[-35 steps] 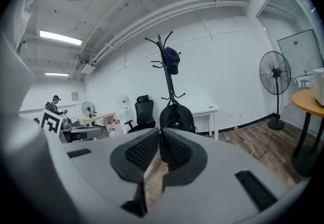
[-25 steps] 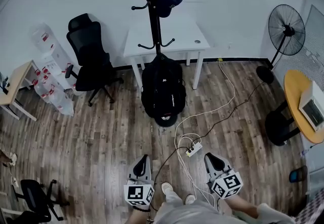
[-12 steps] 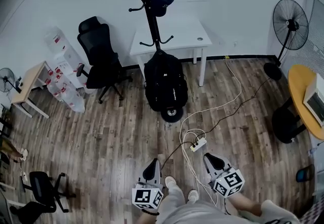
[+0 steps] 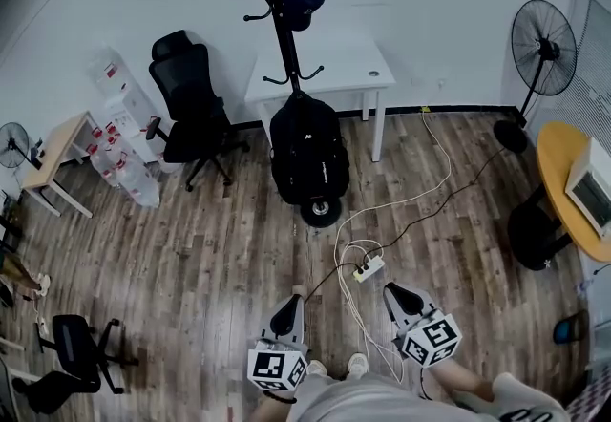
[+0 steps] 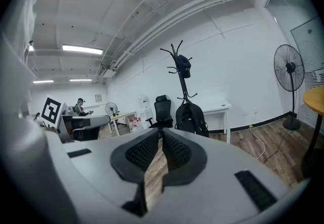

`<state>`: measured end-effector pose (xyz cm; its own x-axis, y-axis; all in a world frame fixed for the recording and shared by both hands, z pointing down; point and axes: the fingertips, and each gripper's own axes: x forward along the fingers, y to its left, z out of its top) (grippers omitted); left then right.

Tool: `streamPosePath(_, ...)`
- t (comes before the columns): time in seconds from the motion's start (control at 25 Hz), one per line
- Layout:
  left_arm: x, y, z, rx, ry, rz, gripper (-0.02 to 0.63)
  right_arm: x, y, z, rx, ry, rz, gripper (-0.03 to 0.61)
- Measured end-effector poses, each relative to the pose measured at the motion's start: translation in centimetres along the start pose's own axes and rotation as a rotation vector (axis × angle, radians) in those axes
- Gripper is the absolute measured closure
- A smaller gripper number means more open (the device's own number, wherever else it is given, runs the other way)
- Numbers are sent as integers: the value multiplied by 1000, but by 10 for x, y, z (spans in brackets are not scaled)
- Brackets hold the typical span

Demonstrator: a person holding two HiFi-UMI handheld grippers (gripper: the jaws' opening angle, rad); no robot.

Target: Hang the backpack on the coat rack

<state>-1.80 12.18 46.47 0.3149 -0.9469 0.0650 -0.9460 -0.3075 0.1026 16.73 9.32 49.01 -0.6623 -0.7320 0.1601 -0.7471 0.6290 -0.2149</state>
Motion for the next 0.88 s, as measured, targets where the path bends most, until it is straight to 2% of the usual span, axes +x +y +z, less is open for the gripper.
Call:
streamPosePath(0.16, -9, 2, 5, 19, -3, -16, 606, -4, 7, 6, 14, -7, -26, 543)
streamPosePath(0.4, -33, 27, 12, 37, -1, -12, 606, -3, 36, 9, 1, 14, -72, 543)
streamPosePath(0.88, -48, 53, 19, 19, -40, -16, 606, 13, 72, 9, -13, 24, -69, 565)
